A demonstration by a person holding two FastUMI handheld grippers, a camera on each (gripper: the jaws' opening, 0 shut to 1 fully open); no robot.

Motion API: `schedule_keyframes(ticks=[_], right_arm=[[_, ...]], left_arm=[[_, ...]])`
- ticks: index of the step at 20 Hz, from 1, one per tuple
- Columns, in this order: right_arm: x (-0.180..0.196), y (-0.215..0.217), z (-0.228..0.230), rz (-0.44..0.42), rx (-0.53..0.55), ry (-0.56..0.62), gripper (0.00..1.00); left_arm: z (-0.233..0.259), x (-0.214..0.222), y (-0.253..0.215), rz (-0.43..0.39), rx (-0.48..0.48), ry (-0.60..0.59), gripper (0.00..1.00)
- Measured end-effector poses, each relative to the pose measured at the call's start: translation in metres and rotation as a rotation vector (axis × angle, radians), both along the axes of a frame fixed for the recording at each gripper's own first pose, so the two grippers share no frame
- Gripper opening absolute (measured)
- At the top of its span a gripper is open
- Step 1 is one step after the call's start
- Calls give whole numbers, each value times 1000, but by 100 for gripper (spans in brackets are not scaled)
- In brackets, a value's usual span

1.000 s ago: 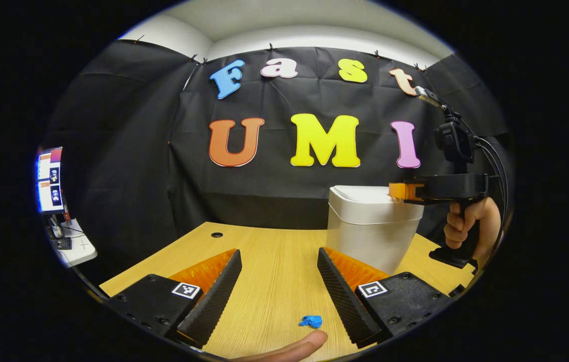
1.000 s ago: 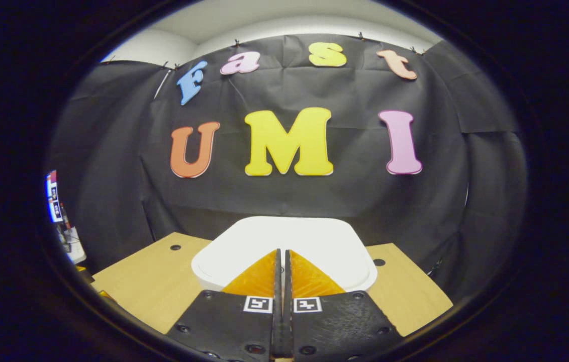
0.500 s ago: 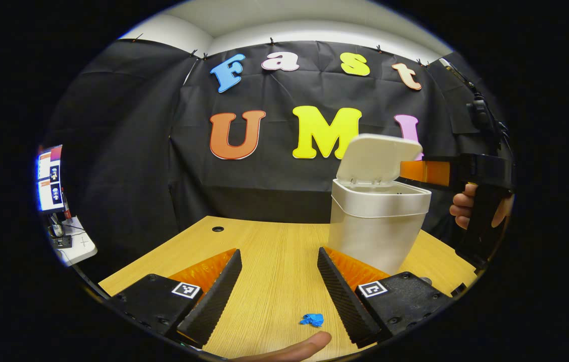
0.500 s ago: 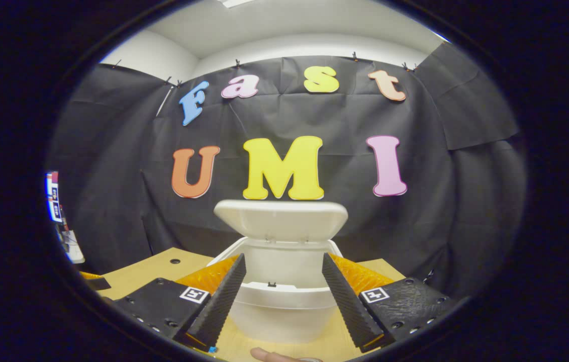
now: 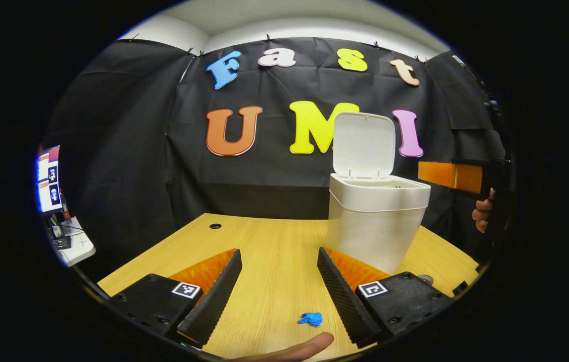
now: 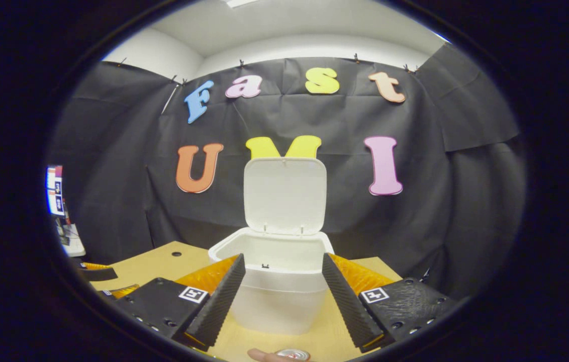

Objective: Press the lid of the desktop garbage bin to open it, pick up the crumpled paper on the desktop and throw it into the bin, then pick up the pop can on the desktop and drop it into the bin, and finally close the garbage bin lid.

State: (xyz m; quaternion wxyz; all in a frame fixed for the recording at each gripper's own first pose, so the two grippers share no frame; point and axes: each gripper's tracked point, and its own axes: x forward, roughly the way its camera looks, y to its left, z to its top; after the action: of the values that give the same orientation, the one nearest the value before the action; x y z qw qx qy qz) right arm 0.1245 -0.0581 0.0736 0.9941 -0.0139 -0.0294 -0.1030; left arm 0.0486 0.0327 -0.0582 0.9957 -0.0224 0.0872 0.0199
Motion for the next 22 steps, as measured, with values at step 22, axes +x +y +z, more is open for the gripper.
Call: schedule_keyframes(ticks=[22], right_arm=[[-105,-21,-117,55,73,3,95]], left_arm=[[-174,15,-47,-128,58,488,95]])
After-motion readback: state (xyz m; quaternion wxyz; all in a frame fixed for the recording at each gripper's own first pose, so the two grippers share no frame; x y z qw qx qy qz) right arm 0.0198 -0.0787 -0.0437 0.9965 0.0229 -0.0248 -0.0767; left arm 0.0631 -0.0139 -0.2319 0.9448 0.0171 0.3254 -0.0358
